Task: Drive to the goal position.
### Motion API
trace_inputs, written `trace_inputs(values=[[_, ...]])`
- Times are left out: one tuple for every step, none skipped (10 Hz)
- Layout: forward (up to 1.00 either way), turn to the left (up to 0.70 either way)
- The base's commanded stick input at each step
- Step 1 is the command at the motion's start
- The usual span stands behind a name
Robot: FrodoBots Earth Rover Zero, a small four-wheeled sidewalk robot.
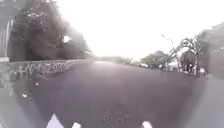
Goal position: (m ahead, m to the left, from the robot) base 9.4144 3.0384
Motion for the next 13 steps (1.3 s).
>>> trace_inputs(values=[[0.70, 0.00], [0.70, 0.00], [0.70, 0.00], [0.70, 0.00], [0.70, 0.00], [0.70, 0.00], [0.70, 0.00], [0.70, 0.00], [0.70, 0.00], [0.70, 0.00], [0.70, 0.00], [0.70, 0.00], [0.70, 0.00]])
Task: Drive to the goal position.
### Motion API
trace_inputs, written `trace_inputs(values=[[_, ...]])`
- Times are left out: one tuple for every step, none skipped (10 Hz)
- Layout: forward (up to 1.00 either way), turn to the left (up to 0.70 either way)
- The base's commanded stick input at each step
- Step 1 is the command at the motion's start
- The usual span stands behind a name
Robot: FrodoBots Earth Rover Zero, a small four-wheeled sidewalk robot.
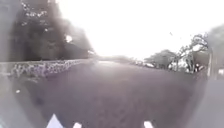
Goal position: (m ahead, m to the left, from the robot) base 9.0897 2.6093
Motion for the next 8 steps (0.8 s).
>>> trace_inputs(values=[[0.70, 0.00], [0.70, 0.00], [0.70, 0.00], [0.70, 0.00], [0.70, 0.00], [0.70, 0.00], [0.70, 0.00], [0.70, 0.00]])
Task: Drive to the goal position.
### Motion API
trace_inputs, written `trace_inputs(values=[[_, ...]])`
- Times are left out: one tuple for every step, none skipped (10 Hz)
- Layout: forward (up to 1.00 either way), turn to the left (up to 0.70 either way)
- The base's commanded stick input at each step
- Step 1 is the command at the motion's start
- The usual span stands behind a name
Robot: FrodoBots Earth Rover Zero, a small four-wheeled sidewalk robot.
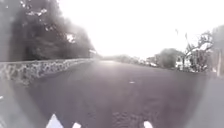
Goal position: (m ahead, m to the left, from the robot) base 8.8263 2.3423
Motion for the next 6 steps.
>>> trace_inputs(values=[[0.70, 0.00], [0.70, 0.00], [0.70, 0.00], [0.70, 0.00], [0.70, 0.00], [0.70, 0.00]])
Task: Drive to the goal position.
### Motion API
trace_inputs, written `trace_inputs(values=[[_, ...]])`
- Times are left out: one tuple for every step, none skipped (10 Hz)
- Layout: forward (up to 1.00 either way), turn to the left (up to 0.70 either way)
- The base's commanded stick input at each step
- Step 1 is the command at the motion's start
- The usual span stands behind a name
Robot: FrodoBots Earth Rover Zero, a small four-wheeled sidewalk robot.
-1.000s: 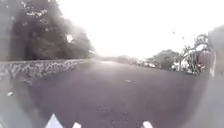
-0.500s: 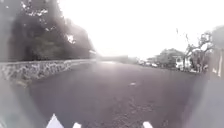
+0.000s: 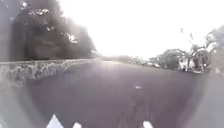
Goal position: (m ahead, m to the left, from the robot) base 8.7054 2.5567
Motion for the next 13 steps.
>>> trace_inputs(values=[[0.70, 0.00], [0.70, 0.00], [0.70, 0.00], [0.70, 0.00], [0.70, 0.00], [0.70, 0.00], [0.70, 0.00], [0.70, 0.00], [0.70, 0.00], [0.70, 0.00], [0.70, 0.00], [0.70, 0.00], [0.70, 0.00]])
